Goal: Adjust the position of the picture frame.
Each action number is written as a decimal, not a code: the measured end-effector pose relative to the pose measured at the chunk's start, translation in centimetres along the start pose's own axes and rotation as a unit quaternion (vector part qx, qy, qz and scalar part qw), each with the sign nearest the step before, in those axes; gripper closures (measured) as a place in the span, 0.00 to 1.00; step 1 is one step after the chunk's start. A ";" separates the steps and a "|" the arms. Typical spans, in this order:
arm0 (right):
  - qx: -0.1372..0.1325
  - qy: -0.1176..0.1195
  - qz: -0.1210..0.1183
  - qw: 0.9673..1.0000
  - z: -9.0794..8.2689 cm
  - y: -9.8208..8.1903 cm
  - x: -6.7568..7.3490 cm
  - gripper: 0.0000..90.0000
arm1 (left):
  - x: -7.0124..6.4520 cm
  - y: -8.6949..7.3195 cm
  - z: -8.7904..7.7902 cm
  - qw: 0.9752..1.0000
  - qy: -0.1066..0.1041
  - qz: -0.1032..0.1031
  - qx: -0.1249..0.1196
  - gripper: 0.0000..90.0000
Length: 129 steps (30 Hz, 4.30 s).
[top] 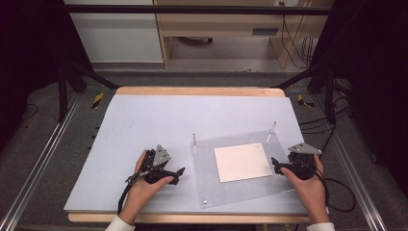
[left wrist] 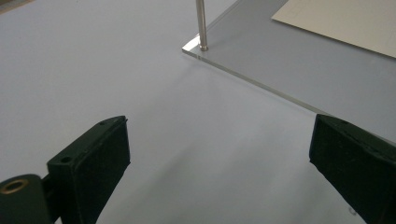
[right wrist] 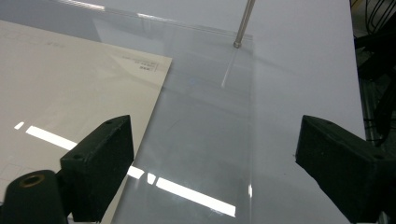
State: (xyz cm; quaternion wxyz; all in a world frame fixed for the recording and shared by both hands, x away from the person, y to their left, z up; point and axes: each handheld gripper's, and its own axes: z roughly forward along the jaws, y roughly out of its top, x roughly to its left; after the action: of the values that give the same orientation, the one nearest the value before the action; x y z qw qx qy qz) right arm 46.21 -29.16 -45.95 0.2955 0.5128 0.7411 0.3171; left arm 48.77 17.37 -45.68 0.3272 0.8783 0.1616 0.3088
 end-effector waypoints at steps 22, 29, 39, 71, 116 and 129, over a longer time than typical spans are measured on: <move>0.039 0.018 -0.028 0.999 2.8 5.1 -2.4 0.63 | 1.3 5.3 4.2 1.000 0.011 0.000 0.020 0.24; 0.034 0.017 -0.018 0.999 5.4 6.1 -3.3 0.71 | 1.6 5.2 6.0 0.999 0.035 -0.011 0.023 0.45; 0.025 0.014 0.018 0.999 8.9 6.7 -3.4 0.73 | 2.1 5.4 6.7 0.998 0.044 -0.035 0.002 0.54; 0.028 0.031 0.032 0.999 10.3 6.6 -3.8 0.95 | 2.3 4.4 8.5 0.998 0.018 -0.052 -0.009 0.87; 0.073 0.029 0.001 0.997 8.4 9.7 -2.6 0.96 | 5.2 4.7 7.2 0.998 -0.045 -0.037 -0.001 0.94; 0.088 0.036 -0.016 0.995 7.2 12.1 -1.1 0.95 | 7.0 5.0 4.7 0.999 -0.046 -0.025 -0.003 0.92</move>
State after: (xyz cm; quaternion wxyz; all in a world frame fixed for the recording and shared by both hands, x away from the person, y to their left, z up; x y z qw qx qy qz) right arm 58.94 -25.75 -40.93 0.2279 0.5133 0.7841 0.2643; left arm 57.45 14.89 -42.06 0.3442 0.8864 0.1676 0.2603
